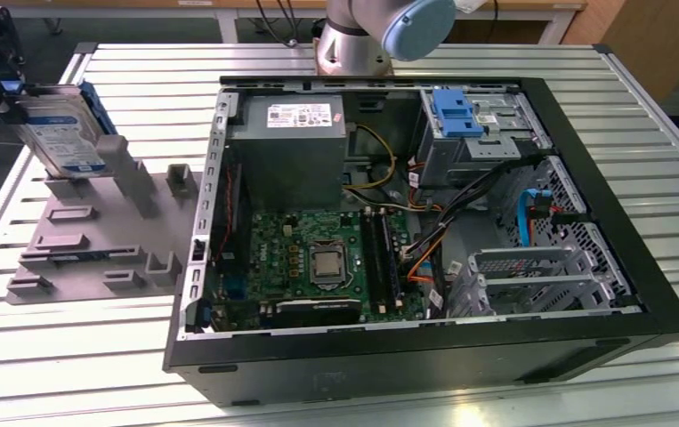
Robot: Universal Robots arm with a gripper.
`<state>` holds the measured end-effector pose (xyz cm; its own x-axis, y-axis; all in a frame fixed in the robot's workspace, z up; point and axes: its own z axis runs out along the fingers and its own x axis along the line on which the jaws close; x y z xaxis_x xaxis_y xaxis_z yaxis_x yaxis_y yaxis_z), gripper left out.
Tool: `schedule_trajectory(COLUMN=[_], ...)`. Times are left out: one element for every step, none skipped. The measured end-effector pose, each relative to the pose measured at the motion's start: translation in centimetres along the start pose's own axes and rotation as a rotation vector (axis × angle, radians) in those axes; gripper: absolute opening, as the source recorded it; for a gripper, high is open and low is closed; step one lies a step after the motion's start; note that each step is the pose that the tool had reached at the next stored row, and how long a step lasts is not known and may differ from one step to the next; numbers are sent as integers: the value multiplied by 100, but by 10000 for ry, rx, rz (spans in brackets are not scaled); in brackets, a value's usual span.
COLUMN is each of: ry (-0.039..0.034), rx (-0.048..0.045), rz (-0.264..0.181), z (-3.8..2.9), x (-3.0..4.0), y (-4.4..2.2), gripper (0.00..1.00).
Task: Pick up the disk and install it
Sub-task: 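Pick up the disk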
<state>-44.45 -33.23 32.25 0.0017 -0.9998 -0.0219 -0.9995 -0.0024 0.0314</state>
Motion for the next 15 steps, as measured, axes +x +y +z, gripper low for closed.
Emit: schedule_trajectory(ry=[0,0,0,0,0,1,1,1,1,1,1,1,0,0,0], rx=[0,0,-1,-1,0,-1,-1,-2,-3,-2,-2,-2,-1,0,1], rz=[-1,0,-1,-1,0,-1,-1,0,0,0,-1,-1,0,-1,0], z=[-2,-3,-6,-7,-9,-12,-15,-18,-23,-29,-34,-40,-45,-49,-53], x=[0,0,0,0,0,0,0,0,0,-1,-1,-1,-1,-1,-1], y=[0,0,0,0,0,0,0,0,1,1,1,1,1,1,2], gripper=[36,36,36,36,36,36,36,36,36,36,36,36,36,36,36])
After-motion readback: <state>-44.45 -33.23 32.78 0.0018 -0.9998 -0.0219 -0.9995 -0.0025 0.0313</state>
